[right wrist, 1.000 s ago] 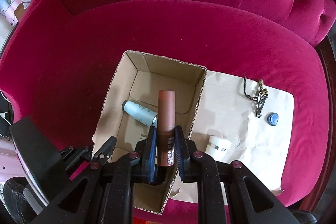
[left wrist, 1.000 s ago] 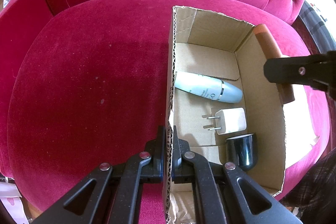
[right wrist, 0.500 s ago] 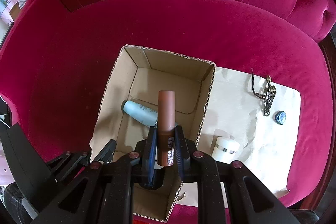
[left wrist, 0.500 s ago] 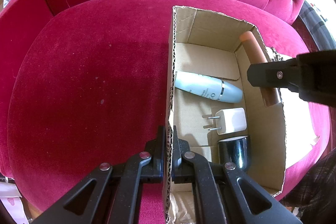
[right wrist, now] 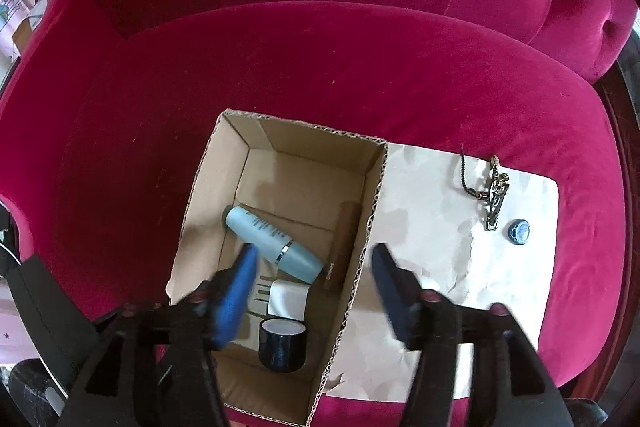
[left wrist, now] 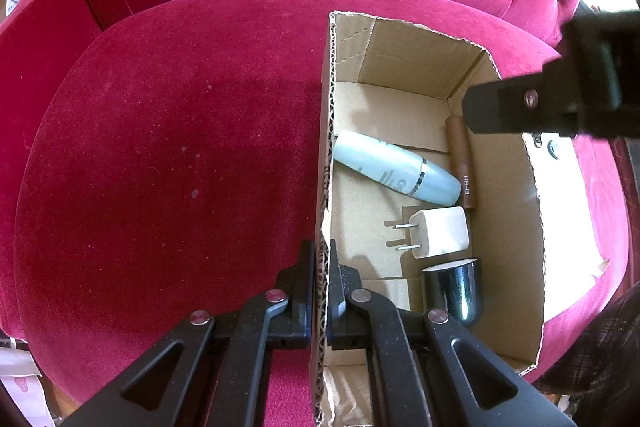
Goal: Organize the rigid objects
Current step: 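Open the right tool to drop the brown tube into the box, then move the right tool to the white OSM jar and close on it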
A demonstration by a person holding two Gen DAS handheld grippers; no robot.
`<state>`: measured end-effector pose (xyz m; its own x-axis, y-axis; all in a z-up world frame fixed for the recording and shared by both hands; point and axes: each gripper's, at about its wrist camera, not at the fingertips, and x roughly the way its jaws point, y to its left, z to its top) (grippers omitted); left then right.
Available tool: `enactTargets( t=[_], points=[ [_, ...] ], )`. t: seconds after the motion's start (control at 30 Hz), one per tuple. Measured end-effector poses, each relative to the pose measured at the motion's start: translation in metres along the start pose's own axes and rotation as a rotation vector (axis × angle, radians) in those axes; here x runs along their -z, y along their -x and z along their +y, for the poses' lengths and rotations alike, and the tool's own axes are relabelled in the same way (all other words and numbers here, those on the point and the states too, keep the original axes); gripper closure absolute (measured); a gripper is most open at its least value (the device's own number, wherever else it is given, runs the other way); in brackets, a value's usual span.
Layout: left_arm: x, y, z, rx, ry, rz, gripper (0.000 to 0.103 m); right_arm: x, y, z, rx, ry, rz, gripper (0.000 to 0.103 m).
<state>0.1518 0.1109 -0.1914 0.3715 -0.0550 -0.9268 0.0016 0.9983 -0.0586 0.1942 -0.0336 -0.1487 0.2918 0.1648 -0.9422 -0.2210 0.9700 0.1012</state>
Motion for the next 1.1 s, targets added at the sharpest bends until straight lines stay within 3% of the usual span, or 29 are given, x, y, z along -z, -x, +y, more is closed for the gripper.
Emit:
enactTargets(
  t=[0.07,0.37,1.1],
  points=[
    [0.001,0.0,0.001,0.004,0.005,0.0,0.1,-0.001,-0.001,-0.002,0.01,-0.014,-0.005,0.021],
    [0.002,0.0,0.001,0.001,0.002,0.0,0.1,0.004,0.001,-0.016,0.042,-0.026,-0.04,0.001],
    [0.001,0.002,-0.001,0.0,0.0,0.0,0.1,0.023,0.01,-0.077,0.077,-0.016,-0.043,0.0]
  ],
)
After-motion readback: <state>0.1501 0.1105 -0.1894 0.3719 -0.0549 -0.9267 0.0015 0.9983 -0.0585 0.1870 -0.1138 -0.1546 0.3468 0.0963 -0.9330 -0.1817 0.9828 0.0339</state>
